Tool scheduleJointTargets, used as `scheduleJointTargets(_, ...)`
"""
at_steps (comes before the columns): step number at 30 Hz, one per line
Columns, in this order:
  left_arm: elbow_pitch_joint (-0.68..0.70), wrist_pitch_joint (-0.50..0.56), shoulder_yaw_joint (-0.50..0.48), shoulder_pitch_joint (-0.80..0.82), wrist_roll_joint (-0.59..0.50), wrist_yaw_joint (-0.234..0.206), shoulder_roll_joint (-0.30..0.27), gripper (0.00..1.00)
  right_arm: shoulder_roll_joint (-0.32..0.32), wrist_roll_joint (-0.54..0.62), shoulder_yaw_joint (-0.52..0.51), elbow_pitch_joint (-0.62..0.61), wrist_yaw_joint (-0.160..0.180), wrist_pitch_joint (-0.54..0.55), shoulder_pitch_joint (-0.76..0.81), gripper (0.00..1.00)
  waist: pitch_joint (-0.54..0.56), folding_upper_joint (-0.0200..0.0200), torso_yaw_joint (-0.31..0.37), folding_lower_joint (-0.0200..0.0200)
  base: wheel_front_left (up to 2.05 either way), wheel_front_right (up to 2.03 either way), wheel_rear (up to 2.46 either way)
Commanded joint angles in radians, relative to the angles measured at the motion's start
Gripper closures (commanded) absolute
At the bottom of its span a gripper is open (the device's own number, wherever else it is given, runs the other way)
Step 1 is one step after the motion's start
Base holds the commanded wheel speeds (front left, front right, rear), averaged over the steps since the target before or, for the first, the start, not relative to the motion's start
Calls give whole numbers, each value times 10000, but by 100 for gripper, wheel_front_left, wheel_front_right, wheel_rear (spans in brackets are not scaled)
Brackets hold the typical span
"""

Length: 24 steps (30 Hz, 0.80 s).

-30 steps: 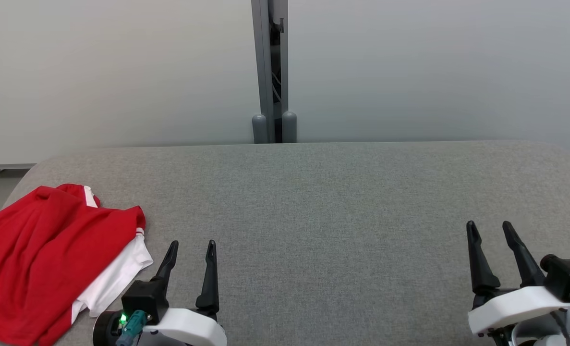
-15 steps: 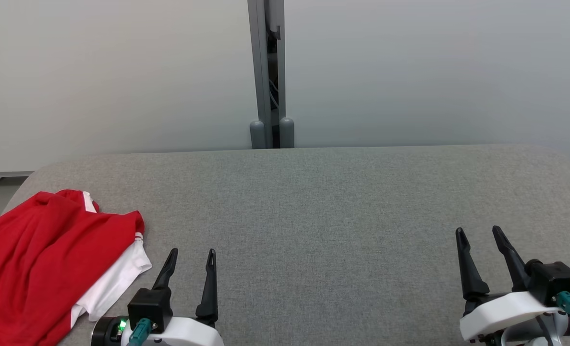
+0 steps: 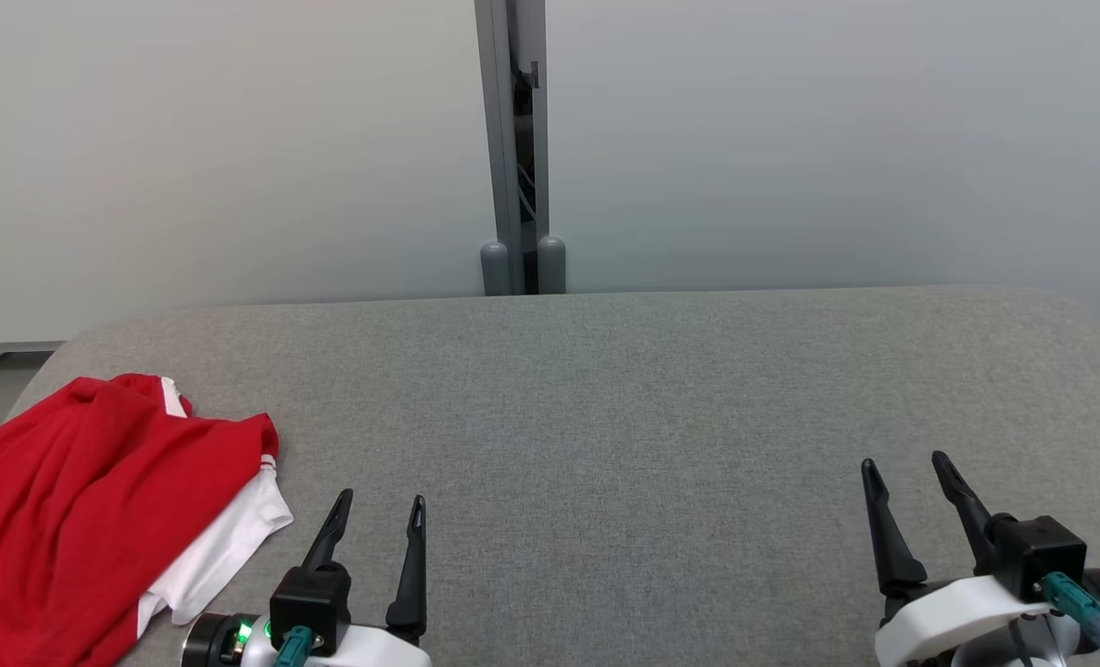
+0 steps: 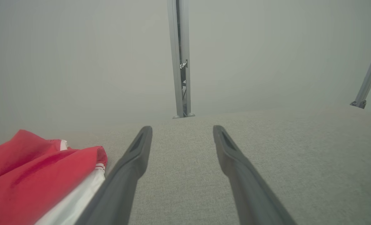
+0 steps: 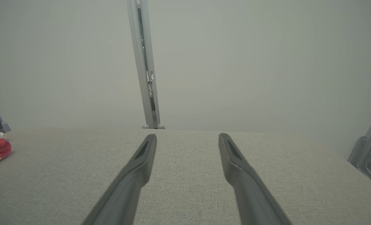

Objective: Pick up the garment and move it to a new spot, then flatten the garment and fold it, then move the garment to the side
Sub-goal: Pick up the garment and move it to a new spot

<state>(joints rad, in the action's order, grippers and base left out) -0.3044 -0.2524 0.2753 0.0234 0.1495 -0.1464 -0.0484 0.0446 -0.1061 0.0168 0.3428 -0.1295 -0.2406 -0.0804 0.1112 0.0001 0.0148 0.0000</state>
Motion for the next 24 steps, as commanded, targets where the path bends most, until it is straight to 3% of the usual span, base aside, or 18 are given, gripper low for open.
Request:
scheduleJointTargets(1,-5,-73,8,-106,-171,-22,-33,0,91,155,51,40,-20,-126,-83,0,7,-1,1,0,0,0,0)
scheduleJointTargets(24,-43,-134,144,-51,-513,-30,-39,0,94,267,139,26,-20,-265,-43,0,24,-1,-138,0,0,0,0)
